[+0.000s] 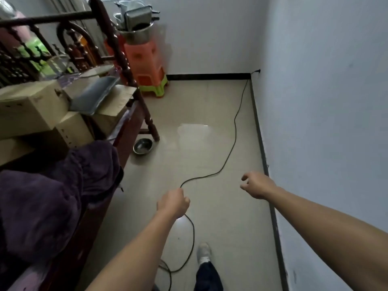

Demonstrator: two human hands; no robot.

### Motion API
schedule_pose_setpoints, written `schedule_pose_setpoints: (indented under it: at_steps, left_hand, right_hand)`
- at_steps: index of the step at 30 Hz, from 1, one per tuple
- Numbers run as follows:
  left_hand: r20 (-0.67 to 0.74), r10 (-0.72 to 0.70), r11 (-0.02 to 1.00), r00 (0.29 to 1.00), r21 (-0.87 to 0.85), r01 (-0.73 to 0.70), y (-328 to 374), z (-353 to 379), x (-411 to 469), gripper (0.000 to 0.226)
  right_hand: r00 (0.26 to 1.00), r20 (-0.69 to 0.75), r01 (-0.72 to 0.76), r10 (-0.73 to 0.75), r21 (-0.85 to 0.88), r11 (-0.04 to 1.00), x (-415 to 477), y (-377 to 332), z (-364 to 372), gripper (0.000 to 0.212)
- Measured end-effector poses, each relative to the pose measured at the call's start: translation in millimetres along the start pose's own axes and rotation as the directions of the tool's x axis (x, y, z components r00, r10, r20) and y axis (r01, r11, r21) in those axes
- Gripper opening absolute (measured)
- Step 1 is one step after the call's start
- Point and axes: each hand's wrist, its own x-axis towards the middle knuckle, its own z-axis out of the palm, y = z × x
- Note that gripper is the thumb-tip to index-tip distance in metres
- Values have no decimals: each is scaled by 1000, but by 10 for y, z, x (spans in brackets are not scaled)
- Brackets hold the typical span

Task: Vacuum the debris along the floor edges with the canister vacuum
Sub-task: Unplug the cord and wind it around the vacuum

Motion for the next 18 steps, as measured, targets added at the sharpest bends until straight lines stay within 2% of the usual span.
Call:
schedule_pose_setpoints:
  at_steps: [9, 18]
  left_hand:
    - [-18, 109, 993, 994, 45, -108, 932, -1210, 2246, 26]
    - [-59, 224, 968, 973, 129, -215, 2034, -2588, 4114, 25]
  right_hand:
    - [990, -76, -116, 118, 35, 993, 2005, -32, -1506, 44]
    - [978, -169, -97, 122, 149, 984, 3762, 3, -2933, 43]
